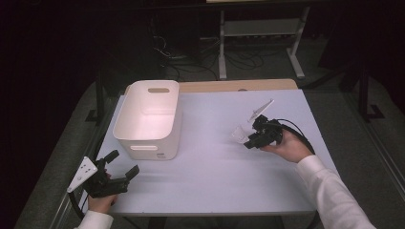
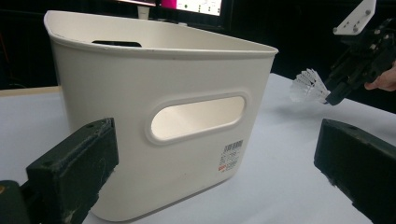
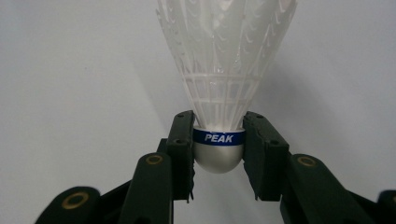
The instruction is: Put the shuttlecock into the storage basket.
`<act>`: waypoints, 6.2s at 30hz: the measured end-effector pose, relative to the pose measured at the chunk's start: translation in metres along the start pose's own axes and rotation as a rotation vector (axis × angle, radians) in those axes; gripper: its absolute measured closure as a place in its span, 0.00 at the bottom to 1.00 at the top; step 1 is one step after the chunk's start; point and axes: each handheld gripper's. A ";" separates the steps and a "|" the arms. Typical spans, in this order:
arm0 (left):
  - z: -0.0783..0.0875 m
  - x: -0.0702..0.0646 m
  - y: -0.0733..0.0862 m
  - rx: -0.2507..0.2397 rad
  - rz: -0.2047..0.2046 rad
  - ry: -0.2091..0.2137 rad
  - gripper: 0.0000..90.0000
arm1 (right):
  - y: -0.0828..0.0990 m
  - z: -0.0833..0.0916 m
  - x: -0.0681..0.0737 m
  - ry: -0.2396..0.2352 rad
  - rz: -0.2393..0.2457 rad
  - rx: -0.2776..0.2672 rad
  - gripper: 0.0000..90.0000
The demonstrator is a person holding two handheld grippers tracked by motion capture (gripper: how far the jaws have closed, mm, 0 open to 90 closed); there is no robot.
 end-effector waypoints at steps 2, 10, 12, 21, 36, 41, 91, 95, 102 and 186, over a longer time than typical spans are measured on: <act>0.000 0.000 0.000 0.001 -0.001 0.000 0.00 | -0.003 0.003 0.001 0.002 0.011 -0.004 0.71; 0.000 0.000 0.000 0.001 0.001 0.001 0.00 | -0.018 0.018 0.006 0.000 0.023 -0.047 0.71; 0.000 0.000 0.000 0.000 0.000 0.001 0.00 | -0.024 0.022 0.007 -0.002 0.027 -0.076 0.71; 0.000 0.000 0.000 0.000 0.001 0.000 0.00 | -0.040 0.027 0.015 -0.007 0.066 -0.099 0.71; 0.000 0.000 0.000 0.004 0.000 -0.002 0.00 | -0.065 0.039 0.026 -0.016 0.091 -0.143 0.71; -0.001 0.000 0.000 0.008 -0.005 -0.003 0.00 | -0.071 0.038 0.027 -0.013 0.107 -0.162 0.71; 0.000 0.000 0.000 -0.006 0.003 -0.001 0.00 | -0.119 0.020 0.046 -0.116 0.109 -0.362 0.71; 0.000 0.000 0.000 0.001 0.001 -0.002 0.00 | -0.125 0.018 0.049 -0.116 0.125 -0.359 0.71; -0.001 0.000 0.000 -0.005 0.002 0.002 0.00 | -0.136 0.018 0.053 -0.115 0.144 -0.365 0.71; 0.001 0.001 -0.001 -0.012 0.012 -0.004 0.00 | -0.222 -0.046 0.093 -0.213 0.274 -0.347 0.71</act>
Point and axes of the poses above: each handheld gripper's, and its own axes: z roughly backward along the jaws, y roughly out of its underside, x roughly to its left, and after that the axes turned 4 degrees about -y, right-handed
